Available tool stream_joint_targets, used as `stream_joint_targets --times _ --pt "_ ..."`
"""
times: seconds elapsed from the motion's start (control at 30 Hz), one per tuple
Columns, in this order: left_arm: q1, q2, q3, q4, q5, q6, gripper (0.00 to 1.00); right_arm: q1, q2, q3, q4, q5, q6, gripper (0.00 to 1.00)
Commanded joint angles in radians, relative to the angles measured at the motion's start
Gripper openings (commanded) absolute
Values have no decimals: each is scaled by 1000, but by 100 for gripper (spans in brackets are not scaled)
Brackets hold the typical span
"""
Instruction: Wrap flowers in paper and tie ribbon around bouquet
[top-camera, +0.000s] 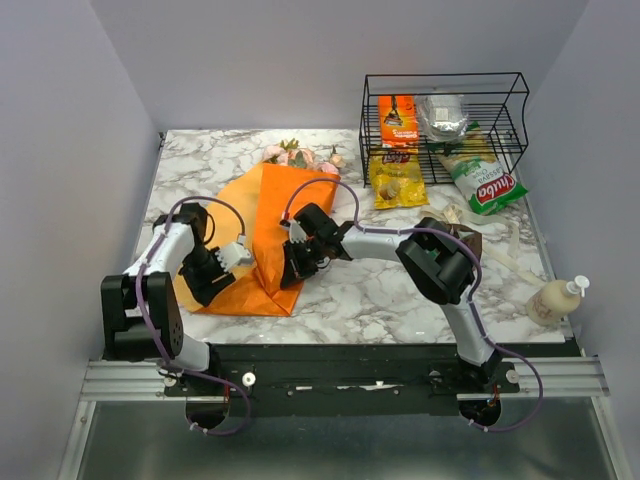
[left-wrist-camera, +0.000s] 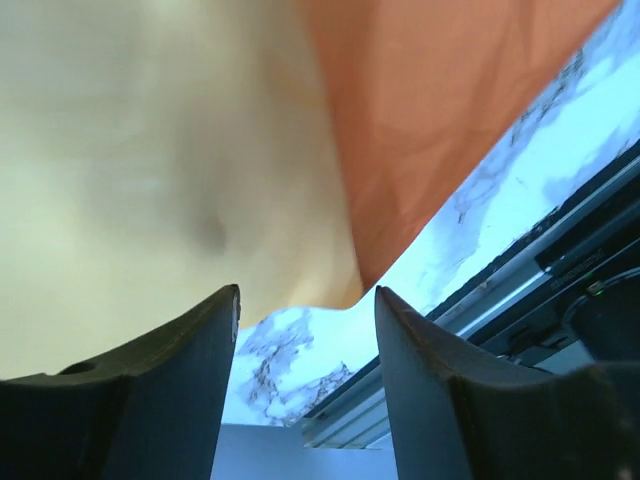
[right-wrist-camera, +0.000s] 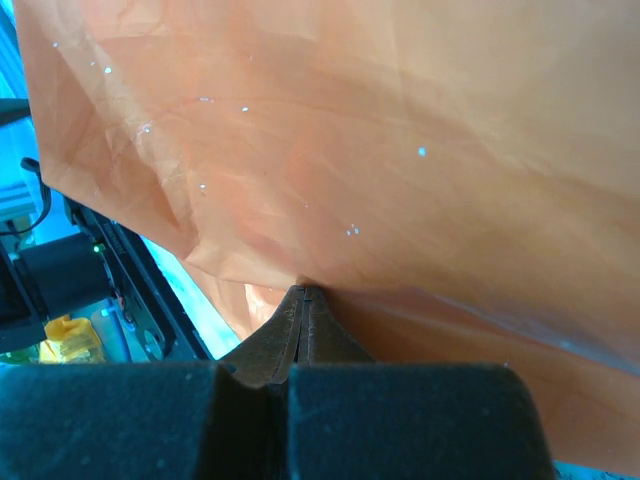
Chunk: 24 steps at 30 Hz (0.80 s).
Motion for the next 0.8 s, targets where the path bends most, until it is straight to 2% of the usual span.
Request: stream_joint_targets --times 0.0,0.07,0.13,0.2,0.27,0.3,0.33,0.43,0.57,0.77 --pt "6 -66 151 -87 141 -121 71 -4 48 46 -66 57 -31 0" --pt "6 -74 231 -139 226 -158 74 -4 48 56 -73 52 -26 1" --pt "-7 -74 270 -149 386 -249 73 -2 48 69 -78 54 -21 1" --pt "-63 -75 287 -120 482 -323 68 -4 49 79 -81 51 -12 0" --pt "-183 -83 250 13 498 -493 56 -2 52 86 -84 45 0 1" --pt "-213 -87 229 73 497 -550 51 -2 54 87 -84 42 3 1" --pt "-234 -97 201 204 471 -639 42 -2 54 92 -84 36 6 0" --pt "-276 -69 103 392 356 -710 42 -4 52 93 -86 40 17 1" --pt "-276 49 92 436 218 -774 40 -7 42 92 -86 43 29 1" --pt "-274 153 71 473 195 -811 36 -16 23 93 -84 46 43 1"
